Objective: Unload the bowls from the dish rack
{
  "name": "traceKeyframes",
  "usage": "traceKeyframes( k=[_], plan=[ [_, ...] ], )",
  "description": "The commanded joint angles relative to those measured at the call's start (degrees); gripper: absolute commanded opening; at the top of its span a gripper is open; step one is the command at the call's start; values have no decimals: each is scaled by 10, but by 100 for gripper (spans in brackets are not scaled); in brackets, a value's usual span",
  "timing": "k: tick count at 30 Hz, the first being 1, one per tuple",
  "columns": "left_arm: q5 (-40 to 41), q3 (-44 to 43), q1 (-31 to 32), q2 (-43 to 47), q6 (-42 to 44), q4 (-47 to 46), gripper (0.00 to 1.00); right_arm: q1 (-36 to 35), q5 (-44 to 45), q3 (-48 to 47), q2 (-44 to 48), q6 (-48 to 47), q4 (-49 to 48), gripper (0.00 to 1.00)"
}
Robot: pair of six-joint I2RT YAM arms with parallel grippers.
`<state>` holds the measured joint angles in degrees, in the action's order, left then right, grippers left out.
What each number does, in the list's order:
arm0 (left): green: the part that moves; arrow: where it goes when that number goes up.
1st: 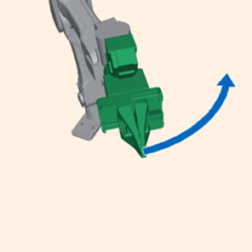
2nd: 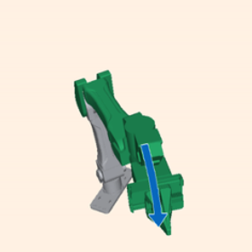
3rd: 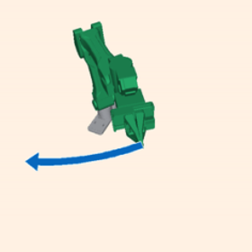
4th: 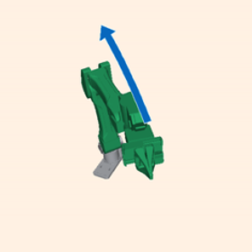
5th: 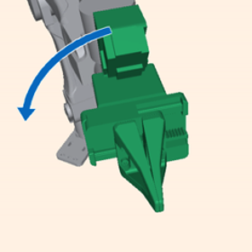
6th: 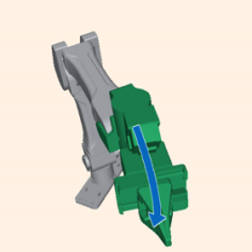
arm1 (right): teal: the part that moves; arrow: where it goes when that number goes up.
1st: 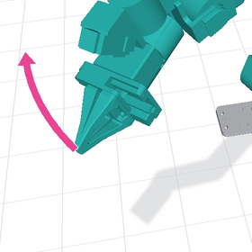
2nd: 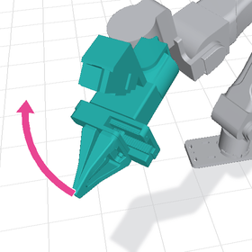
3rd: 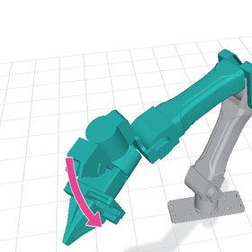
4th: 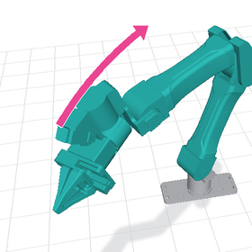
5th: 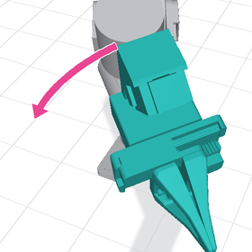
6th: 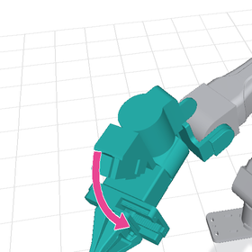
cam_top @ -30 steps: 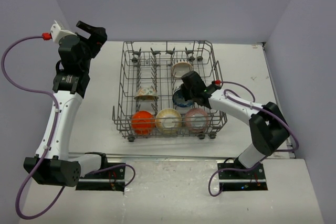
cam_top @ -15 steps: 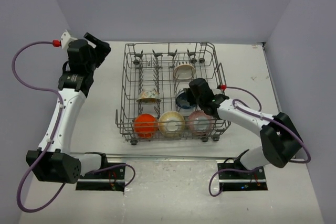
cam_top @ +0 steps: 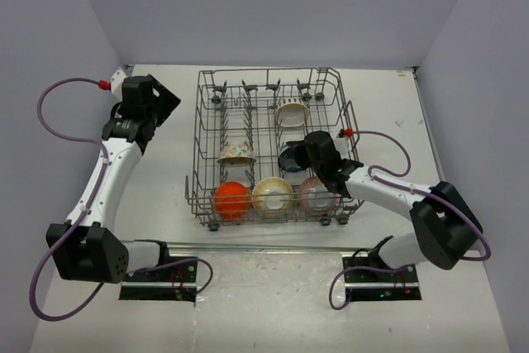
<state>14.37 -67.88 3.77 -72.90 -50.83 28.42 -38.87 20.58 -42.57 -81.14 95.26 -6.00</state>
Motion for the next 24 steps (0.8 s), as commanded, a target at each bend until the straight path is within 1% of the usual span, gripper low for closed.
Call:
traceKeyframes(
  k=[1, 5, 8, 15, 18, 22, 24],
  plan=[
    [3, -9, -4, -5, 23, 7, 82, 0, -29, 25, -11, -86, -178, 0],
    [-2, 0, -5, -8, 29, 1, 81, 0, -48, 34, -12, -133, -252, 0],
    [-7, 10, -5, -13, 28, 1, 80, 0, -52, 31, -7, -159, -277, 0],
    [-11, 19, -5, -22, 30, -1, 77, -1, -34, 25, 26, -160, -240, 0],
    [-4, 9, -5, -33, 37, 10, 75, -1, -35, 25, 36, -182, -246, 0],
    [-2, -7, -5, -56, 49, 36, 70, -1, -37, 20, 48, -212, -247, 0],
    [-6, -12, -5, -72, 52, 44, 70, -1, -40, 12, 51, -233, -250, 0]
  ],
)
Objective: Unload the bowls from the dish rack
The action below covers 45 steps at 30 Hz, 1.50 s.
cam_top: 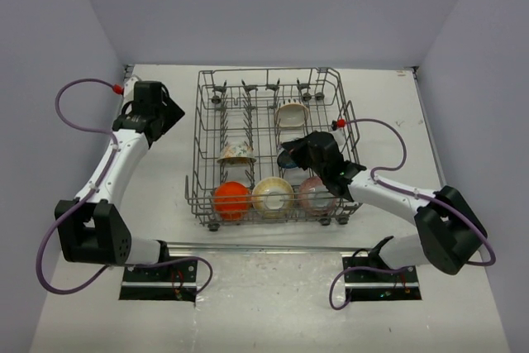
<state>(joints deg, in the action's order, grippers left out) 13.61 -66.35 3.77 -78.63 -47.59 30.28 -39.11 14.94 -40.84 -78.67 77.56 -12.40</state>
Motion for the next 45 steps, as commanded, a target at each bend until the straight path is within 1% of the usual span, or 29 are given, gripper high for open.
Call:
traceKeyframes(
  k=[1, 5, 7, 10, 16, 21, 23, 26, 28, 31, 35, 40, 41, 42, 45],
  plan=[
    [1, -26, -5, -17, 20, 31, 69, 2, 15, -10, 31, -67, -178, 0],
    [2, -11, -5, -7, 19, 17, 69, 2, 22, -20, 49, -93, -172, 0],
    [2, -9, -5, -4, 20, 14, 69, 2, 23, -44, 59, -105, -149, 0],
    [-2, -8, -5, -5, 19, 11, 69, 2, 23, -68, 63, -120, -148, 0],
    [-16, -5, -5, -3, 17, 5, 69, 3, -3, -129, 40, -131, -102, 0],
    [-14, -5, -6, 0, 21, 5, 70, 3, -22, -154, 21, -86, -83, 0],
    [-14, -5, -6, 1, 20, 7, 70, 2, 3, -143, 29, -35, -86, 0],
    [-17, -6, -6, 3, 19, 3, 70, 3, 10, -130, 32, 18, -91, 0],
    [-21, -5, -6, 5, 19, 0, 70, 3, 23, -130, 39, 32, -89, 0],
    [-25, -3, -6, 8, 23, -5, 70, 3, 18, -129, 36, 42, -97, 0],
    [-30, -1, -6, 8, 24, -8, 70, 0, 16, -144, 36, 32, -75, 0],
    [-40, 9, -5, 10, 25, -19, 70, 0, 4, -132, 41, -46, -125, 0],
    [-44, 14, -6, 11, 25, -22, 71, 0, -2, -116, 46, -67, -169, 0],
    [-44, 15, -6, 11, 24, -23, 71, 0, -2, -104, 47, -76, -170, 0],
    [-51, 22, -6, 15, 28, -31, 71, -1, -4, -59, 58, -83, -243, 0]
  ],
)
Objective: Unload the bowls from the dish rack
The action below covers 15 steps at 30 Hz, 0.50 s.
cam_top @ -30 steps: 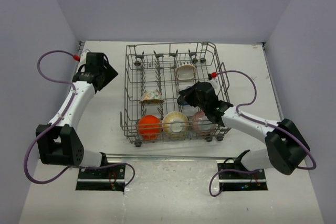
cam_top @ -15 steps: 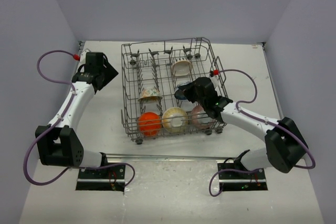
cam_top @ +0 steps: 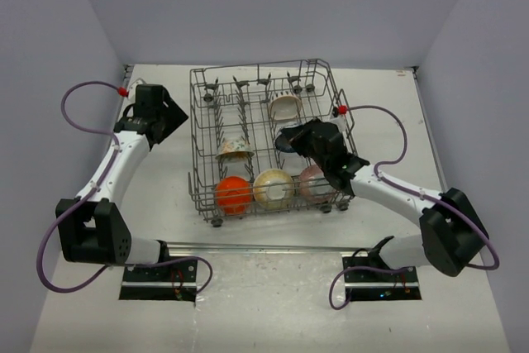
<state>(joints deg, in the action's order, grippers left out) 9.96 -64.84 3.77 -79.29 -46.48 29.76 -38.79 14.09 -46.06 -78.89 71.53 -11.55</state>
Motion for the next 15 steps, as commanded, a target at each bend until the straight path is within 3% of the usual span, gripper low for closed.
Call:
traceKeyframes(
  k=[1, 11, 15],
  plan=[
    [-19, 9, -6, 22, 19, -29, 71, -3, 10, -2, 63, -25, -260, 0],
    [-38, 4, -6, 26, 22, -37, 71, -3, 9, -5, 75, -25, -226, 0],
    [-35, 0, -6, 31, 23, -36, 71, -3, -8, -60, 73, -62, -153, 0]
  ],
)
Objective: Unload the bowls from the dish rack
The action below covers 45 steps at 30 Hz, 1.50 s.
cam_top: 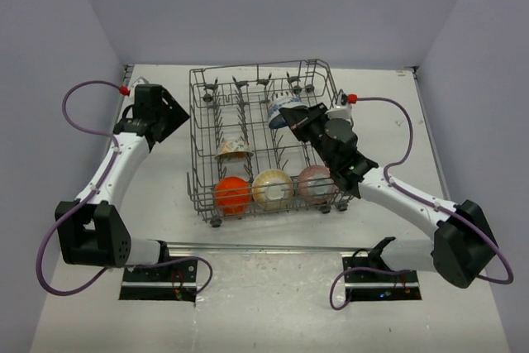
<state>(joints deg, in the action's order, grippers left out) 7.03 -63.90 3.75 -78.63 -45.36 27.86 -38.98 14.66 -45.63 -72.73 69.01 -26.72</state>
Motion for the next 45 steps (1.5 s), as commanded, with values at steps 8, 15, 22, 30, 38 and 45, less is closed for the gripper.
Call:
traceKeyframes(
  k=[8, 15, 22, 30, 38, 45],
  plan=[
    [-11, -42, -6, 30, 11, -8, 71, 5, -44, -185, 15, -113, 134, 0],
    [-18, -75, -7, 31, 5, 0, 71, 22, -63, -200, 34, -128, 191, 0],
    [-18, -139, -6, 27, 21, 12, 71, 46, -74, -233, 67, -175, 265, 0],
    [-42, -186, -6, 1, 6, 9, 70, 99, -85, -247, 116, -206, 349, 0],
    [-68, -196, -6, -20, 5, -7, 68, 176, -91, -298, 138, -237, 445, 0],
    [-97, -221, -6, -49, 6, -13, 68, 248, -33, -345, 127, -265, 571, 0]
  ],
)
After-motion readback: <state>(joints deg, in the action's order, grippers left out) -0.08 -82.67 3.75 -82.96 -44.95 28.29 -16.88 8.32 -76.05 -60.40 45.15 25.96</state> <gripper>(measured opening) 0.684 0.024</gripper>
